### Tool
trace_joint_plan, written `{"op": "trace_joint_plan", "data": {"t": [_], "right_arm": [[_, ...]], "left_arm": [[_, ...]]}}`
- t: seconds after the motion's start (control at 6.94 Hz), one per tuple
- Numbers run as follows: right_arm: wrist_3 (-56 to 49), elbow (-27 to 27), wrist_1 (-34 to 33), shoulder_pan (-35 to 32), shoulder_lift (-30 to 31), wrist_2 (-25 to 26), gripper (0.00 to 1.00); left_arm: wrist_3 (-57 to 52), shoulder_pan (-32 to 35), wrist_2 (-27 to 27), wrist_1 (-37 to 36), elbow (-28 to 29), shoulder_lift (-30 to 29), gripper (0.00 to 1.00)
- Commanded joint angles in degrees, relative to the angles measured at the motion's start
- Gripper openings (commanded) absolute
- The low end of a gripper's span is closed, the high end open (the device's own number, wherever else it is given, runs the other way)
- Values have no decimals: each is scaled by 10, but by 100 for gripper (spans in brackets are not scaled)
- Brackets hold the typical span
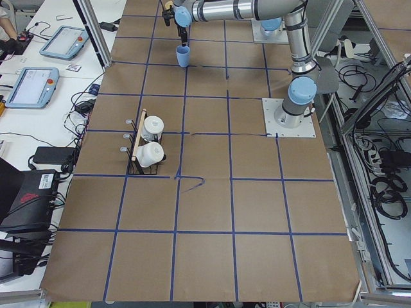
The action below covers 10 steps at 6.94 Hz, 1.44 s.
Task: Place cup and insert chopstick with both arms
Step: 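Release blue cup with left gripper while right gripper grasps pink chopstick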
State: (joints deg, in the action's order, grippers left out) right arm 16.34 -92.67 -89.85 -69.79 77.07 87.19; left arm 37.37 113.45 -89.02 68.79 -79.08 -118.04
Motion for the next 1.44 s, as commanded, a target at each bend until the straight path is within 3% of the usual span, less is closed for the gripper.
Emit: {"op": "trace_joint_plan", "data": {"t": [0.0, 0.14, 0.29, 0.58, 0.72, 1.15, 1.3], "right_arm": [[0, 3, 4, 0, 0, 0, 22], [0, 6, 4, 0, 3, 2, 19], [0, 7, 5, 0, 5, 3, 15], [0, 11, 6, 1, 8, 4, 14], [0, 32, 42, 1, 8, 6, 14], [1, 94, 135, 25, 8, 16, 12], [0, 114, 168, 38, 10, 16, 11]], "left_arm": [[-198, -17, -4, 114, 11, 72, 100], [-228, -18, -5, 167, 10, 130, 100], [-245, -25, -4, 166, 1, 178, 100], [-264, -57, -6, 155, -95, 232, 100], [-267, -69, -6, 131, -134, 257, 100], [-384, -187, 0, 134, -142, 289, 100], [-390, -197, -2, 134, -139, 291, 100]]}}
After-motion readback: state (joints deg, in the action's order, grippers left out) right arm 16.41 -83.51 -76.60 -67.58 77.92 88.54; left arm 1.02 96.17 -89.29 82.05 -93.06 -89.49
